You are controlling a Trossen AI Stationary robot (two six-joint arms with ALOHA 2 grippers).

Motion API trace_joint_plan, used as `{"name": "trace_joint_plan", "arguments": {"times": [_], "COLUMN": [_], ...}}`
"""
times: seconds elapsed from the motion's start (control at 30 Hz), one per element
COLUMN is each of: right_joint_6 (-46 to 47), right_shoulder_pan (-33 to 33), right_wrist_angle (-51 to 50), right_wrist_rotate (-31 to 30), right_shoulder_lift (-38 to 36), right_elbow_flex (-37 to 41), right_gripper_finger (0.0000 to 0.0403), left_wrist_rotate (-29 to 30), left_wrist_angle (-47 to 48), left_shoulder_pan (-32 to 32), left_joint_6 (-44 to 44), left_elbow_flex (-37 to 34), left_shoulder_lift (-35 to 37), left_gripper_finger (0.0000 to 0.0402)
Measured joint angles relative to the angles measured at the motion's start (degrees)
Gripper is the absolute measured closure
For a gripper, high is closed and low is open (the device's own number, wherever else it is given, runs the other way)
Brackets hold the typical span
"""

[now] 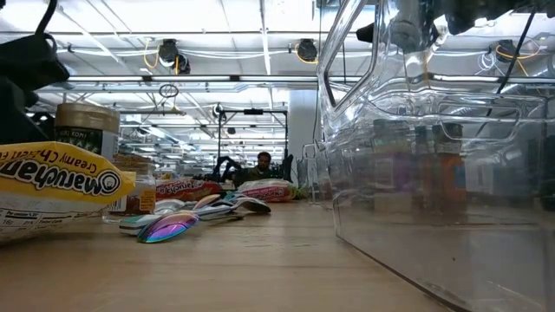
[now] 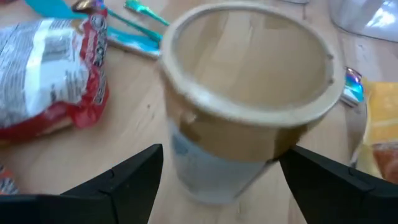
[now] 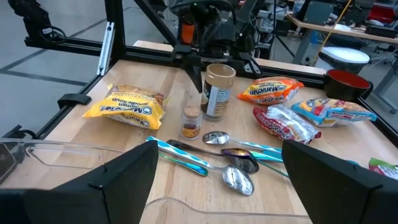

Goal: Pick & Place Food Item
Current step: Put the gold seasoning bottle into the middle transparent bin

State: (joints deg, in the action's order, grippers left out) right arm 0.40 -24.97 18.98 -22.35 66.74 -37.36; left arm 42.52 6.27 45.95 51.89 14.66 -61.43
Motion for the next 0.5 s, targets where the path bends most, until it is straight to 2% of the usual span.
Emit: {"name": "trace_joint_plan", "arguments": {"times": [0.3,0.4,0.5], "right_joint_6": [0.0,0.0,0.0], "right_shoulder_pan": [0.0,0.0,0.0], "right_wrist_angle": [0.0,0.0,0.0], "right_wrist_rotate": [0.0,0.0,0.0], "right_shoulder_lift": [0.0,0.0,0.0], "right_elbow_flex": [0.0,0.0,0.0], "right_gripper_finger": [0.0069,0.0069,0.0069], "left_wrist_rotate": [2.9,2.6,0.3], "left_wrist_angle": [-12.3,-12.9,-13.3], "left_shoulder_pan": [-4.9,-6.5,-7.7], "left_joint_6": [-11.9,-12.3,-11.1], "left_elbow_flex": [-0.1,-0.1,-0.1], "left_shoulder_lift": [-10.3,-12.9,-14.0], "left_gripper_finger": [0.0076,0.0077,0.0099]}}
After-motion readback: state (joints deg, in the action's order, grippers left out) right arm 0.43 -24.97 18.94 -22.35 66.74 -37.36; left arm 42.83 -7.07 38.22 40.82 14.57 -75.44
